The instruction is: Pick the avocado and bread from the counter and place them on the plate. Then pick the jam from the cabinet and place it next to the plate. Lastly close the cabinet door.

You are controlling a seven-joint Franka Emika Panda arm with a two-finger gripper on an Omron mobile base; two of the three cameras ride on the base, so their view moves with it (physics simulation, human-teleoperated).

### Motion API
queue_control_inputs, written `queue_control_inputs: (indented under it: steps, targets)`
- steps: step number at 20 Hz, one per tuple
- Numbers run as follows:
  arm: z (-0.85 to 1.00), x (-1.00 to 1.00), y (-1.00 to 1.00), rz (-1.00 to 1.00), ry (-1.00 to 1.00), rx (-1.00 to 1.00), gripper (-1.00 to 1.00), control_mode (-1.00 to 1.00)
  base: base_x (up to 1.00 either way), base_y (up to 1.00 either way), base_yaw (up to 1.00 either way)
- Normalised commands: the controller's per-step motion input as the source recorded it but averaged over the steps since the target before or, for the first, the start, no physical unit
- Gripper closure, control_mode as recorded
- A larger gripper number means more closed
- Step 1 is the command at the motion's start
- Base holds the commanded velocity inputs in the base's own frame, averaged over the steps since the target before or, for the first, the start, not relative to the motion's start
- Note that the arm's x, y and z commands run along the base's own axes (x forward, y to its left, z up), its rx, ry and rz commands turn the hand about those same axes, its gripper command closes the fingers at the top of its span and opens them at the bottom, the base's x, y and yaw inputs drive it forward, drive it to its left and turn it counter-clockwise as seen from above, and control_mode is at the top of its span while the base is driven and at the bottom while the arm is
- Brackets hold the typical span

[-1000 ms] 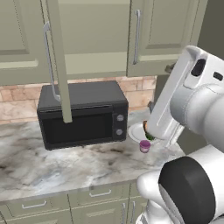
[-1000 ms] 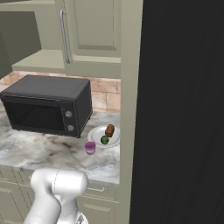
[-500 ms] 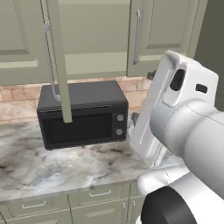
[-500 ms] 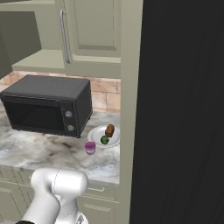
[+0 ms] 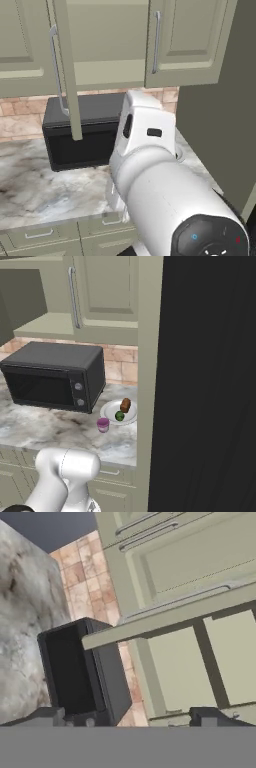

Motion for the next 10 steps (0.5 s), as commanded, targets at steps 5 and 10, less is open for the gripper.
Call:
queue_control_inputs:
  steps: [5,10]
  targets:
    - [-0.18,0.5,0.52,0.0,0.0,-0.03,-1.0,-1.0,0.0,0.0,0.0]
    - [-0.19,0.62,0.58,0.0,0.0,-0.05,-1.0,-1.0,0.0,0.0,0.0]
